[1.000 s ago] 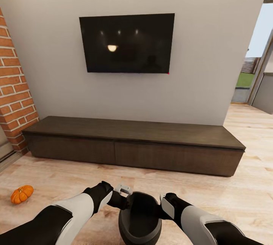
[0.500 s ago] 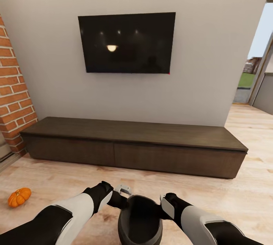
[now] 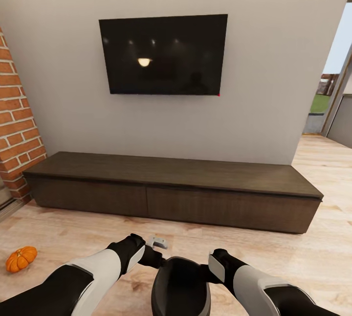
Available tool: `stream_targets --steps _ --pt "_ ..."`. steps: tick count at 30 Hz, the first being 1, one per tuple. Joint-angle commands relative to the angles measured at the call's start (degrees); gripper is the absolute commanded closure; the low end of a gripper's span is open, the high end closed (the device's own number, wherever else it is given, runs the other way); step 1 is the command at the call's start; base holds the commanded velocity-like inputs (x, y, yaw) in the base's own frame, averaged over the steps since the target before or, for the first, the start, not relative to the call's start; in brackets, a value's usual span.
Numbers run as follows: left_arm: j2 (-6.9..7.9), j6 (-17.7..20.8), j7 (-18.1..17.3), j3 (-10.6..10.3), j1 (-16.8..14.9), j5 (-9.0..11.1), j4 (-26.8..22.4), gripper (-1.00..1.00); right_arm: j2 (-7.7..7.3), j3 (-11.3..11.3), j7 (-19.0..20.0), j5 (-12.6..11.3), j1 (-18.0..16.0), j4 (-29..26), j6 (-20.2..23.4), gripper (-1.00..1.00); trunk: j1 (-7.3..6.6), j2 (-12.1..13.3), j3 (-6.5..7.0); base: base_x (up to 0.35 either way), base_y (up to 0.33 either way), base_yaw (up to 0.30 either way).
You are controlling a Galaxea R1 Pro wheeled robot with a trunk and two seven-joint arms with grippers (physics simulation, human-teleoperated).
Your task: Place each of the two pumpkins and all three candles from the living room inside a cabinet in the living room (use any cabinet), then make sure every cabinet is closed, and position the cauldron so it is next to a table in the living room.
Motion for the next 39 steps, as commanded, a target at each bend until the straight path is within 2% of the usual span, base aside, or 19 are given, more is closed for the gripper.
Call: stream_targets --steps 1,7,32,39 --pt "0.0 0.23 -0.04 -0.41 -0.03 0.27 -0.04 -1.0 0.02 0.01 -0.62 -0.51 -0.01 -0.12 0.25 -1.0 -0.01 -0.03 -0.06 0.004 0.0 0.0" --pt "0.0 0.32 0.62 -0.42 -0.03 0.55 -0.04 -1.0 0.02 0.01 -2.33 -0.51 -0.01 -0.12 0.38 -1.0 -0.01 -0.03 -0.06 0.001 0.0 0.0" --pt "0.0 0.37 1.02 -0.42 -0.03 0.61 -0.04 -1.0 0.02 0.01 -2.78 -0.51 -0.01 -0.12 0.28 -1.0 5.48 -10.05 -4.55 0.0 0.0 0.0" --pt "0.0 0.1 1.58 -0.39 -0.03 0.61 -0.04 -1.0 0.02 0.01 -2.72 -0.51 -0.01 -0.12 0.23 -1.0 5.51 -10.07 -4.77 0.0 0.0 0.0"
